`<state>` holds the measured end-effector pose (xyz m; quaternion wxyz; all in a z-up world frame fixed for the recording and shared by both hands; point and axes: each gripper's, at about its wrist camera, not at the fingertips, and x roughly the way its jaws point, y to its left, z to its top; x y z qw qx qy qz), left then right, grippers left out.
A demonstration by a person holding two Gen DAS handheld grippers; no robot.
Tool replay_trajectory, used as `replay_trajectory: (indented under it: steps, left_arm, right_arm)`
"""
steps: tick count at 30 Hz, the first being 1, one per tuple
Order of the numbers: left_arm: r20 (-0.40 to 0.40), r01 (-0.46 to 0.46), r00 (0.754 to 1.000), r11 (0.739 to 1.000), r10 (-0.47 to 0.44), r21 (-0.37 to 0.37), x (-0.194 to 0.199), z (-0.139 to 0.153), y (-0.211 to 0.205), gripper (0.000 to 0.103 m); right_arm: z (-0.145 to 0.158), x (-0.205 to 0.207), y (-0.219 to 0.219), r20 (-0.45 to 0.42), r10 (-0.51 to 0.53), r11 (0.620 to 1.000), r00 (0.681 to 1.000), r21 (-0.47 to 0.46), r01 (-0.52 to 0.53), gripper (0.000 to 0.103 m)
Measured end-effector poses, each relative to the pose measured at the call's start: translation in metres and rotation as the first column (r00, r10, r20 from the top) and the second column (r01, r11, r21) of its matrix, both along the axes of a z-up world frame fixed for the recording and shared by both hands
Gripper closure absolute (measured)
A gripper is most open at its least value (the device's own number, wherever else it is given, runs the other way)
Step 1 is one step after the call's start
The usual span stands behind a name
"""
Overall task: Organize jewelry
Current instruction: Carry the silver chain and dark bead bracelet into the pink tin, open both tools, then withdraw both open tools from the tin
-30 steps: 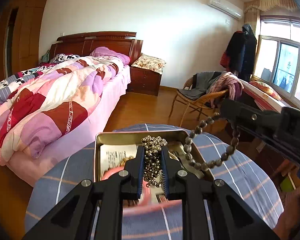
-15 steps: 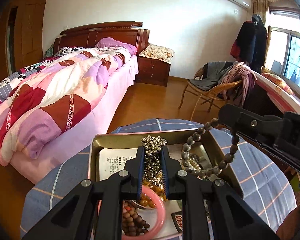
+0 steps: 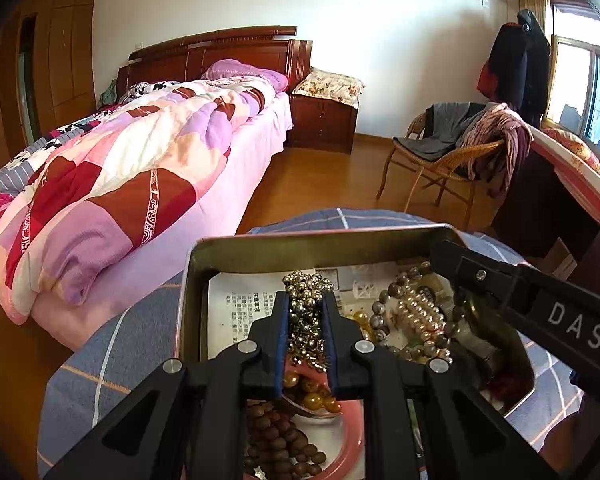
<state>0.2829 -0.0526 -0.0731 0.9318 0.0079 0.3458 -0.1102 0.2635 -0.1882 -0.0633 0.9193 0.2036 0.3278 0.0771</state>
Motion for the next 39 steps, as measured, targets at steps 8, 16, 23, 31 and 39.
replay_trajectory:
  steps: [8, 16, 23, 31, 39]
  left_arm:
    - [-0.001, -0.018, 1.000, 0.999, 0.018, 0.033, 0.001, -0.005, 0.000, 0.088]
    - [0.029, -0.022, 0.999, 0.995, 0.020, 0.099, -0.002, -0.008, -0.007, 0.088]
    - [0.034, -0.027, 0.999, 0.994, 0.024, 0.105, -0.001, -0.009, -0.007, 0.088]
    - [0.033, -0.023, 0.999, 0.995, 0.020, 0.102, -0.002, -0.009, -0.008, 0.088]
    - [0.039, -0.038, 0.999, 0.993, 0.034, 0.109, -0.005, -0.008, -0.007, 0.087]
  right_arm:
    - [-0.005, 0.003, -0.001, -0.009, -0.029, 0.998, 1.000, -0.064, 0.028, 0.092]
    - [-0.011, 0.005, -0.001, -0.017, -0.041, 0.995, 0.999, -0.094, 0.040, 0.092]
    - [-0.011, 0.002, 0.000, 0.003, -0.044, 0.996, 0.999, -0.082, 0.044, 0.082]
    - [0.013, -0.022, -0.007, 0.092, -0.105, 0.991, 0.990, -0.073, 0.112, 0.065]
    - [0.003, -0.042, -0.019, 0.053, -0.164, 0.976, 0.985, -0.139, 0.170, 0.064]
